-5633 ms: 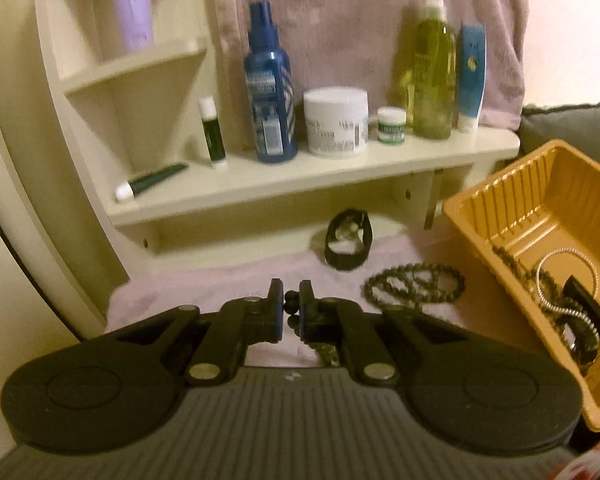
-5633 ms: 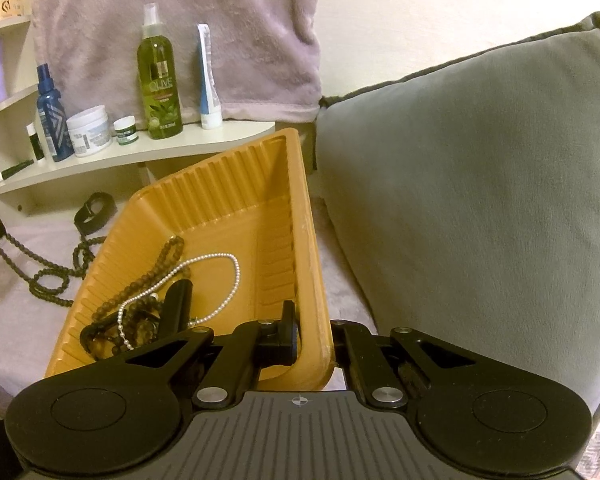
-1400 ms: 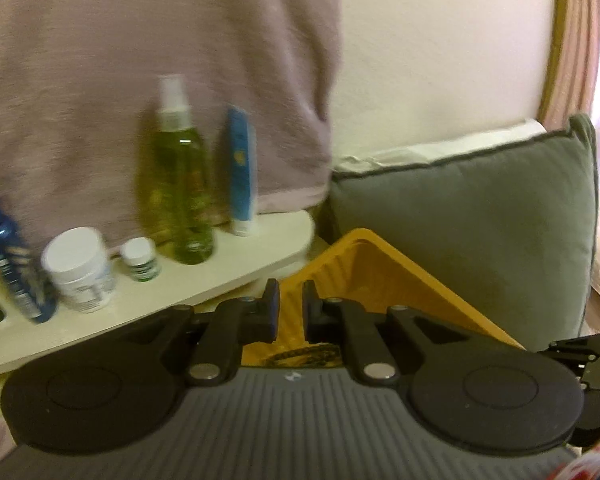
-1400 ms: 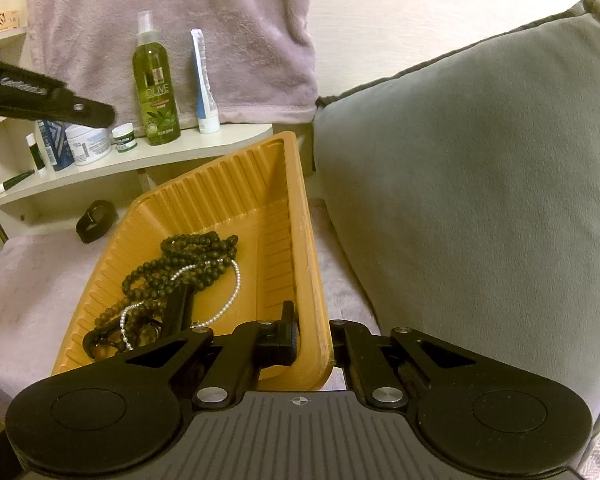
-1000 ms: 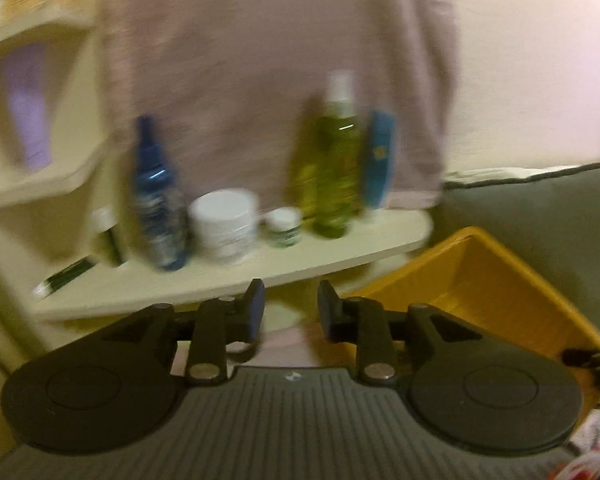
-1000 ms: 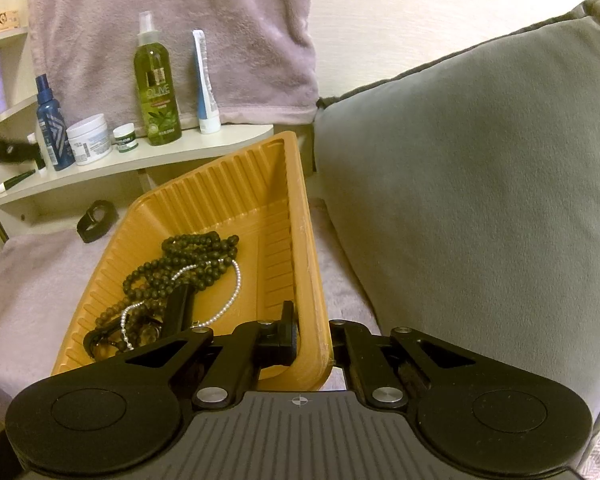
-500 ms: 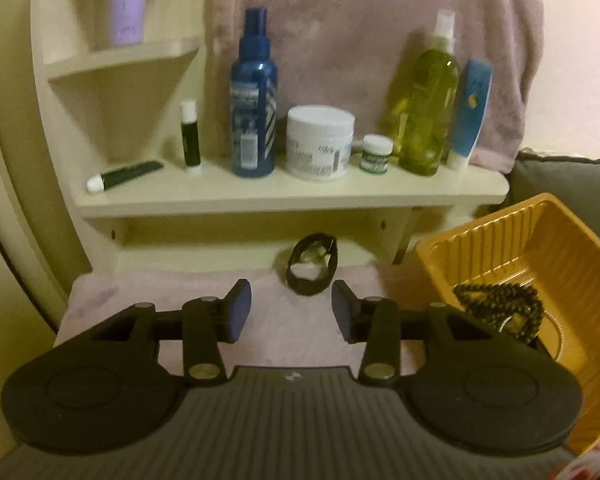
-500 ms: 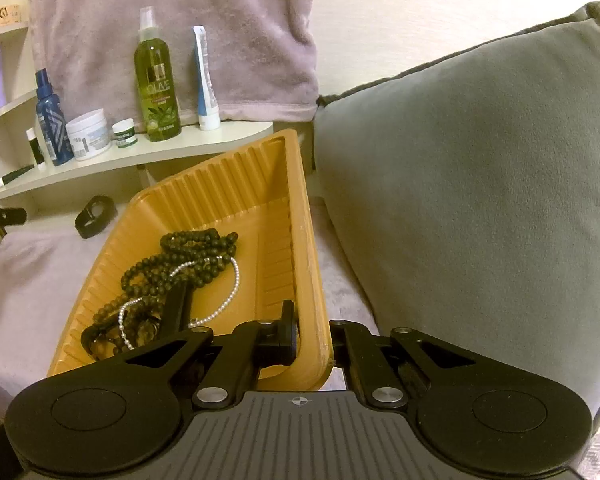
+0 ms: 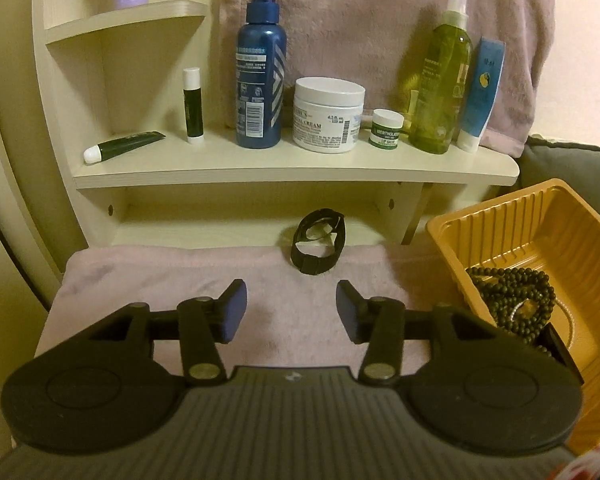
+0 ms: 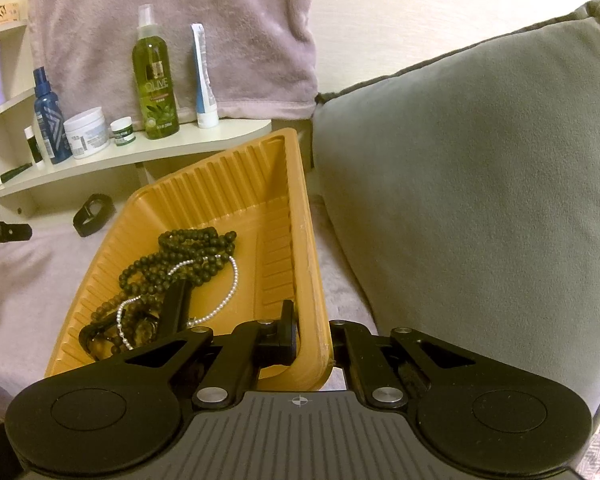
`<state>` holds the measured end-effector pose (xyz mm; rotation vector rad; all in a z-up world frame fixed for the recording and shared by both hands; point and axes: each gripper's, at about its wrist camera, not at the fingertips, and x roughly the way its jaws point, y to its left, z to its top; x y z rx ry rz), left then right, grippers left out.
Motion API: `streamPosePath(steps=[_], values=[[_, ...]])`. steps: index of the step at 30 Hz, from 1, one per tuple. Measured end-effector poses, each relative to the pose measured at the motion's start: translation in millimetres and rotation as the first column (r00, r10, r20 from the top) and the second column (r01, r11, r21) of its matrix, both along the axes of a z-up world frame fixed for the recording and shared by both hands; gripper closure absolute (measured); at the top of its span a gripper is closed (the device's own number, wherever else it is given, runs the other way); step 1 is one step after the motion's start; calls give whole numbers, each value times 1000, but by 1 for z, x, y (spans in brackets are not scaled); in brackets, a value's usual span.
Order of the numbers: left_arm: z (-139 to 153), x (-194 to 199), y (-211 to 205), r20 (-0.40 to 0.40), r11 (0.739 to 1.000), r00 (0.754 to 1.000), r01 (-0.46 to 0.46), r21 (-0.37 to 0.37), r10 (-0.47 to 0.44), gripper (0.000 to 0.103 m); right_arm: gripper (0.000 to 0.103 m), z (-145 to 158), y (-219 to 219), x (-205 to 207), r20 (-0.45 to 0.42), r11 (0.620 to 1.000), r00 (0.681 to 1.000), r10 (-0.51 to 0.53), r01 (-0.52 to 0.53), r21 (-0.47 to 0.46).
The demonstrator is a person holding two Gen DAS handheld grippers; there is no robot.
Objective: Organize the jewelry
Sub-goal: 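Move the left tool back to the black watch and grasp its strap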
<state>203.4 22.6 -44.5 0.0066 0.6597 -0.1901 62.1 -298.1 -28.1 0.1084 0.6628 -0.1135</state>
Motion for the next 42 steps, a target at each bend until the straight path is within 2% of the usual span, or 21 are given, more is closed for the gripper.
streamPosePath(steps=[4,13,23,36,38,40,42], values=[[-1,2,-1,0,1000,1000,2,3,-2,52,98,-1,-1,0,-2,1000,1000,-1,1,0],[-9,19,-7,1,1000,1000,8,10,-8,51,99,-2,-2,0,2,1000,1000,-3,3,-1],[-32,51,-15,8,998,998,61,11,-61,38,98,-2,-2,1,-20,1000,1000,-14,14,-2],[-61,99,-32,-9,993,993,116,26,-116,38,98,-5,-4,4,-52,999,998,-29,30,11],[-63,105,-35,-15,991,992,124,42,-123,40,98,-5,-3,5,-56,999,998,-32,32,11],[-64,109,-39,-14,990,992,127,67,-126,47,98,-6,-3,5,-59,999,998,-34,34,10],[-65,110,-40,-11,988,991,134,72,-133,61,98,-6,-4,5,-61,999,998,-34,34,10]])
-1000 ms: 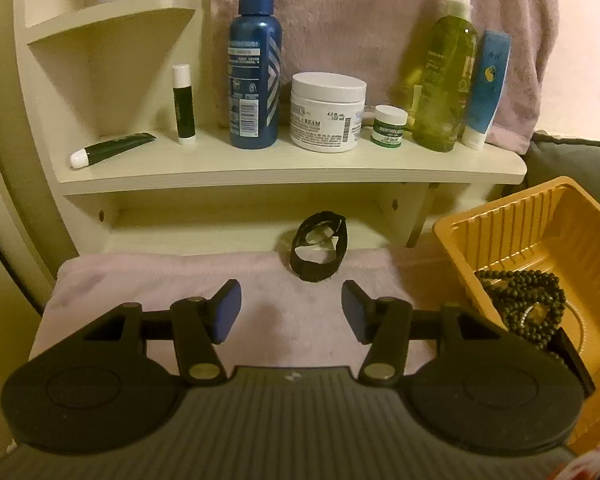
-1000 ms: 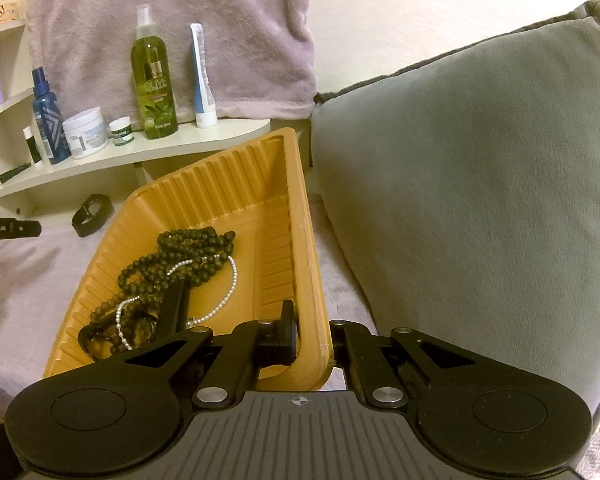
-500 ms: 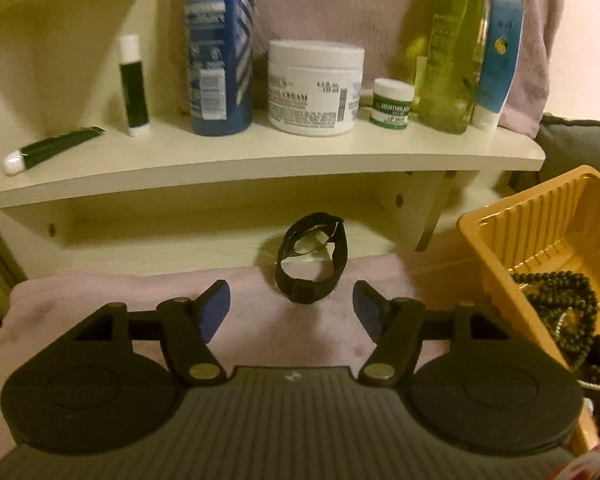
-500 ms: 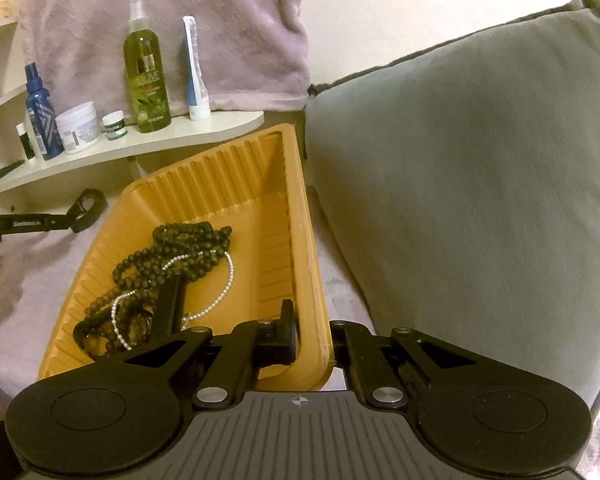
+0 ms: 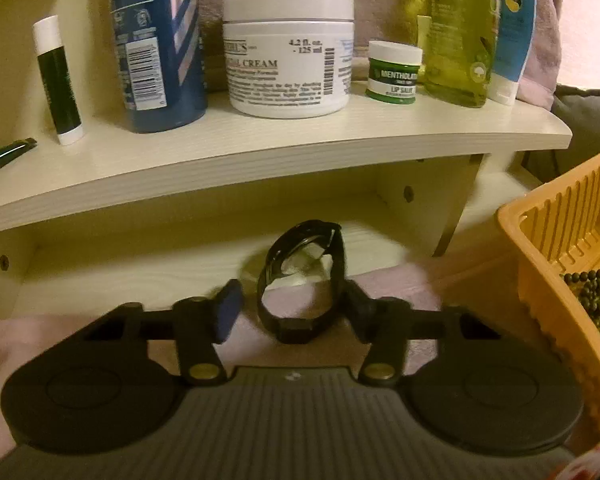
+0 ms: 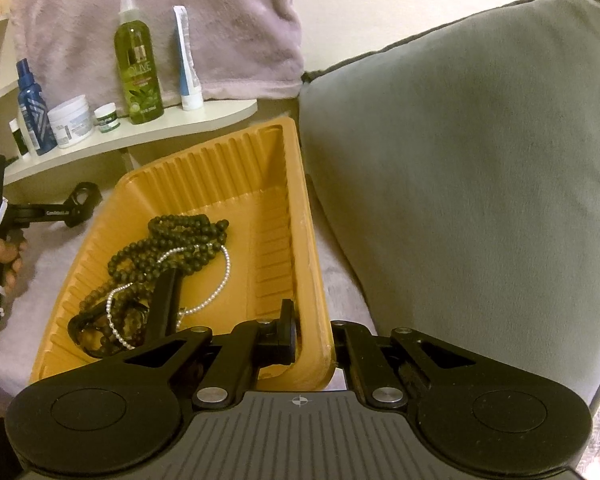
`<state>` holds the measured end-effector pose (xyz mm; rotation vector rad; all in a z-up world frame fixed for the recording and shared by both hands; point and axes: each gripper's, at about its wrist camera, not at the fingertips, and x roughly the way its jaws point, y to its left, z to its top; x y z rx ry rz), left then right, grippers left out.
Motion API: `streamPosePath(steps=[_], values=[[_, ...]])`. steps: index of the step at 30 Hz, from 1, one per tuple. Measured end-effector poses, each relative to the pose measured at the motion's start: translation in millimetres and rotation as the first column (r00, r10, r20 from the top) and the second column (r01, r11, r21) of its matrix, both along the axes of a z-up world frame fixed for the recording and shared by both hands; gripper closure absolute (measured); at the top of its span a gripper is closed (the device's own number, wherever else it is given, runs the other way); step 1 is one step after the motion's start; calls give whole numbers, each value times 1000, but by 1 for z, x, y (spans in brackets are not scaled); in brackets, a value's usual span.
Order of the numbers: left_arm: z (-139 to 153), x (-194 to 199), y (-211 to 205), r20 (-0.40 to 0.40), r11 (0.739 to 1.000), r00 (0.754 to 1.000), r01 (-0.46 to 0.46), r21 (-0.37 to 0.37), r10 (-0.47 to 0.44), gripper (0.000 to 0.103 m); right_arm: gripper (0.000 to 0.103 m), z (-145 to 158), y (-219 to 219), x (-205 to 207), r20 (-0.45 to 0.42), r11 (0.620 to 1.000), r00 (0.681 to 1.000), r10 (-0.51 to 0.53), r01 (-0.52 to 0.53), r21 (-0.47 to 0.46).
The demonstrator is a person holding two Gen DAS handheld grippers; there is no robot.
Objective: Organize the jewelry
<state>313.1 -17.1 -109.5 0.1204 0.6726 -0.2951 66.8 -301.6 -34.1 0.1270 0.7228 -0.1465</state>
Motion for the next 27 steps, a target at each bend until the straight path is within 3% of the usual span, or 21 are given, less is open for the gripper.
streamPosePath(steps=[3,6,27], values=[[1,-2,-2,9,1000,1000,5,18,-6,71,98,0,0,0,0,1000,1000,0,0,-1],[2,-7,-1,13,1000,1000,6,21,-6,74,98,0,1,0,0,1000,1000,0,0,0],[32,-74,33,55,998,997,-48,44,45,76,99,1,5,-10,28,1000,1000,11,-11,-1]])
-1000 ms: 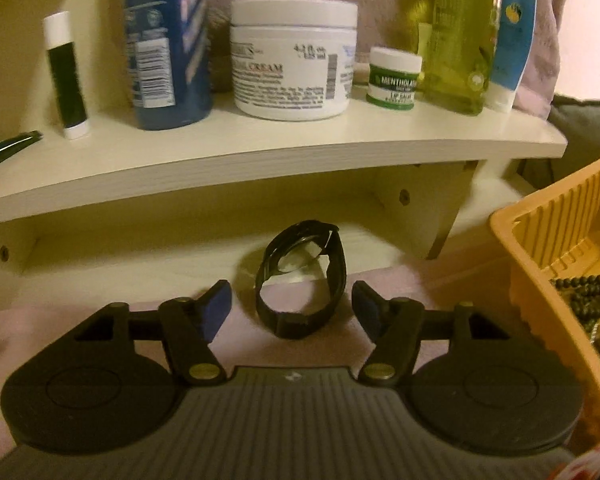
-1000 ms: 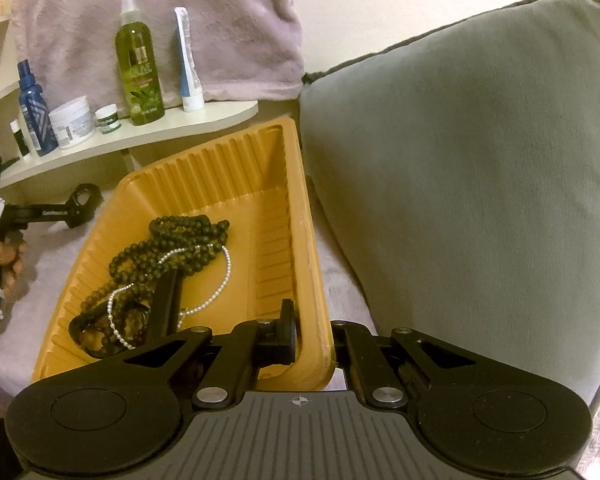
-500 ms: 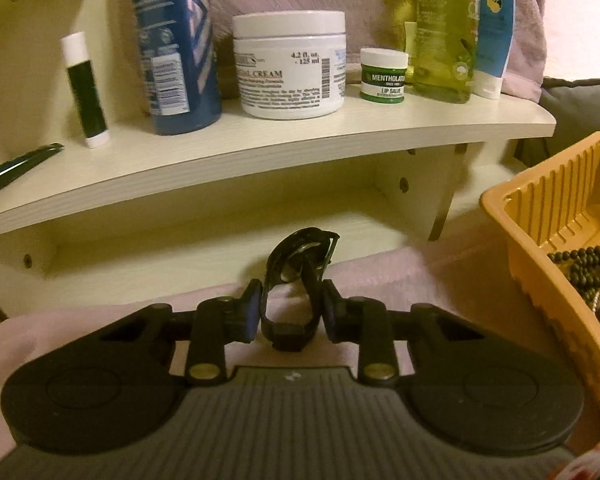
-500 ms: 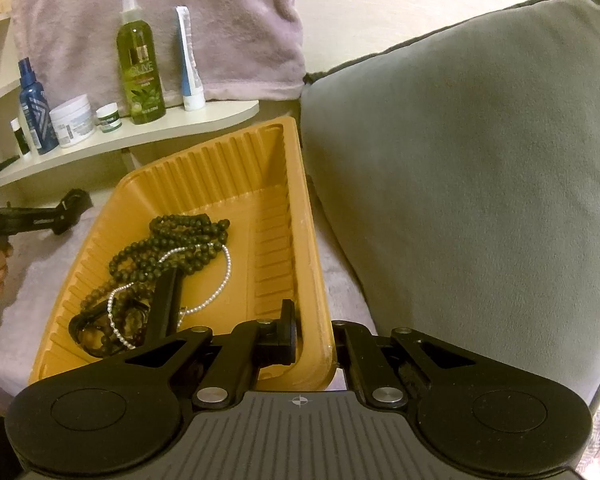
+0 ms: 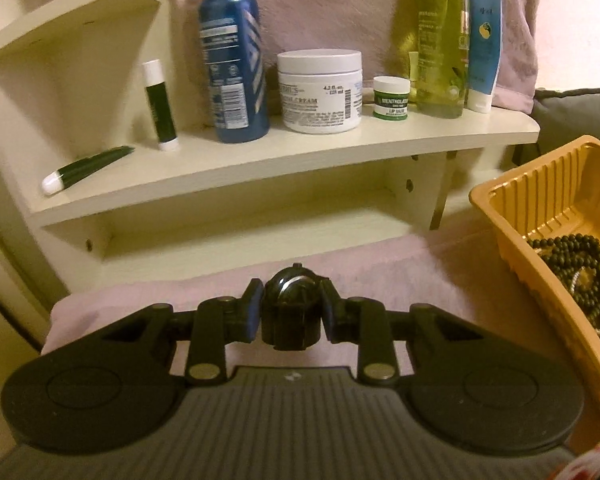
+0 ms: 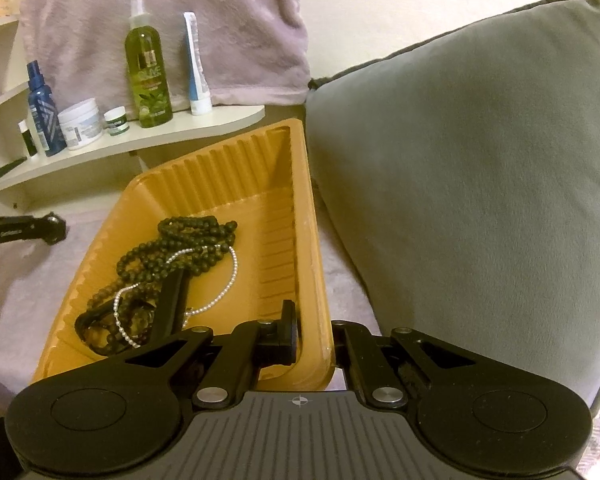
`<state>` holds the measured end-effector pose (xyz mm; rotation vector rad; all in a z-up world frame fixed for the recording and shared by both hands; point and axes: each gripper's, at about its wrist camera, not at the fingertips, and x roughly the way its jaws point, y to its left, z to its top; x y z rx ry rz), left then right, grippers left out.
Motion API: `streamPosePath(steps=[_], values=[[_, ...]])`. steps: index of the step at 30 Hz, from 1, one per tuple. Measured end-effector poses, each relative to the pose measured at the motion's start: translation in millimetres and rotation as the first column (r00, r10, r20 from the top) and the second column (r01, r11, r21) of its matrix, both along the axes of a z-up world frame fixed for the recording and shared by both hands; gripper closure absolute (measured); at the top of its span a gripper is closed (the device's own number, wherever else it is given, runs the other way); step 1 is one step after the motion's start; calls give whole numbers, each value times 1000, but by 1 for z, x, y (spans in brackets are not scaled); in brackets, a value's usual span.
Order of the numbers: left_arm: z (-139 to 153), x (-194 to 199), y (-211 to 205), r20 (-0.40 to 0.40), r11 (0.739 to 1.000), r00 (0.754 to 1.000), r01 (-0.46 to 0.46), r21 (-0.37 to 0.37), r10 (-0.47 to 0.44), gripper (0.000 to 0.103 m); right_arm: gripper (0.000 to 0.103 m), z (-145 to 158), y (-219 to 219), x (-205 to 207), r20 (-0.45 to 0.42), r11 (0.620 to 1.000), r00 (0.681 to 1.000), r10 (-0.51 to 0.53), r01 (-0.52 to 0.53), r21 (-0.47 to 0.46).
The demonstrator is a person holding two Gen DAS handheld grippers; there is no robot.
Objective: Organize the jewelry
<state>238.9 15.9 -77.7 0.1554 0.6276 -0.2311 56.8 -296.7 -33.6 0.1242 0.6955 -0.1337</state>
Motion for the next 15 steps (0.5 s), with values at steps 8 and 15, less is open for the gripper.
streamPosePath(steps=[8,15], values=[[-16,-41,13,-56,1000,998,-21,-3,21,74,99,0,1,-2,9,1000,1000,5,-4,-2],[-23,-42,15,-45,997,996,-74,-25,73,48,99,0,2,-2,9,1000,1000,6,-6,-6]])
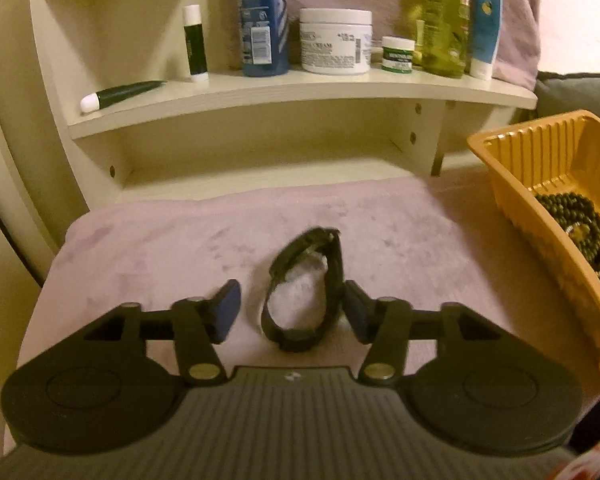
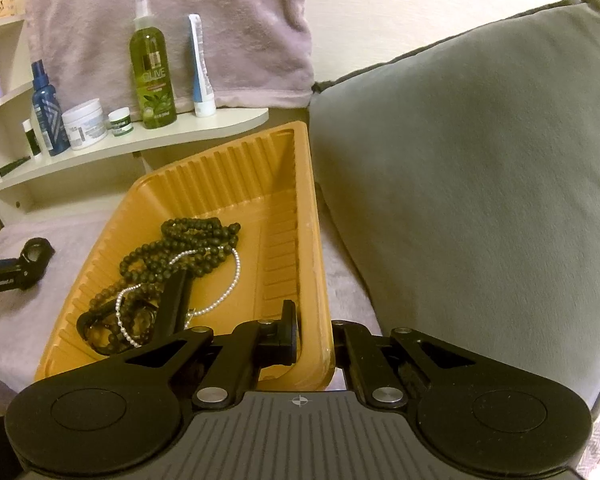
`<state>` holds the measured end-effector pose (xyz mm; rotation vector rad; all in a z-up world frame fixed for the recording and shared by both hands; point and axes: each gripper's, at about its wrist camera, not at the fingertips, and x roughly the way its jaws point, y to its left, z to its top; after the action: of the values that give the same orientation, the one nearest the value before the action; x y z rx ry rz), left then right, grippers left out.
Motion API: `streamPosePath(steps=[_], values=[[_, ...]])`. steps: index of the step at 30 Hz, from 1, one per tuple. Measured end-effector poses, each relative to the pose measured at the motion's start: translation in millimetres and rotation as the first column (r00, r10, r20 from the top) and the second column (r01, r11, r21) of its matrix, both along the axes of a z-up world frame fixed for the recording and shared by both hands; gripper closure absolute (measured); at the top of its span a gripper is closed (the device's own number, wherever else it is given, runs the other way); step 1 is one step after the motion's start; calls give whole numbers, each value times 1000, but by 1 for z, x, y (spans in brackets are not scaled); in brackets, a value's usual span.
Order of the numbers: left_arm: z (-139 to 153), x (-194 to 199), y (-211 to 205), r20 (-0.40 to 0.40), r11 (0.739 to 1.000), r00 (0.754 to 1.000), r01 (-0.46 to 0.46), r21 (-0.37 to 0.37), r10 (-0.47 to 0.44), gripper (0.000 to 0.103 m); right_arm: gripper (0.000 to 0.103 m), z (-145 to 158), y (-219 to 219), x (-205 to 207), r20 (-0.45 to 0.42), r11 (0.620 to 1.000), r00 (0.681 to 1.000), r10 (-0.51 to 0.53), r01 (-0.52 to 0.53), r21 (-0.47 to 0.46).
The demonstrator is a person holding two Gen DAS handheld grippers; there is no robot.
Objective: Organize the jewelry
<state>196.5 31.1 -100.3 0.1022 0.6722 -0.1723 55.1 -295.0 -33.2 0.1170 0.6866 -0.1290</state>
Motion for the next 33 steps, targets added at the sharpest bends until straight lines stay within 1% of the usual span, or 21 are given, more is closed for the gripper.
streamPosePath(steps=[5,7,9,12,22,33], values=[[-2,14,-4,-5,1000,1000,-3,-2,3,49,99,0,0,1,-5,1000,1000,-3,3,-1],[-3,18,-5,-12,1000,1000,-5,6,5,53,99,-1,0,2,-7,1000,1000,-4,4,-1],[-4,20,-6,-18,1000,1000,3,12,-3,73,99,0,0,3,-7,1000,1000,-5,5,-2],[-3,19,-7,-17,1000,1000,11,23,-11,76,99,-1,0,3,-6,1000,1000,-6,6,-3],[2,14,-3,-24,1000,1000,10,27,-9,77,99,-2,0,4,-9,1000,1000,-9,9,-6],[19,0,-3,-6,1000,1000,8,6,-8,77,99,-3,-2,5,-3,1000,1000,-9,9,-3]])
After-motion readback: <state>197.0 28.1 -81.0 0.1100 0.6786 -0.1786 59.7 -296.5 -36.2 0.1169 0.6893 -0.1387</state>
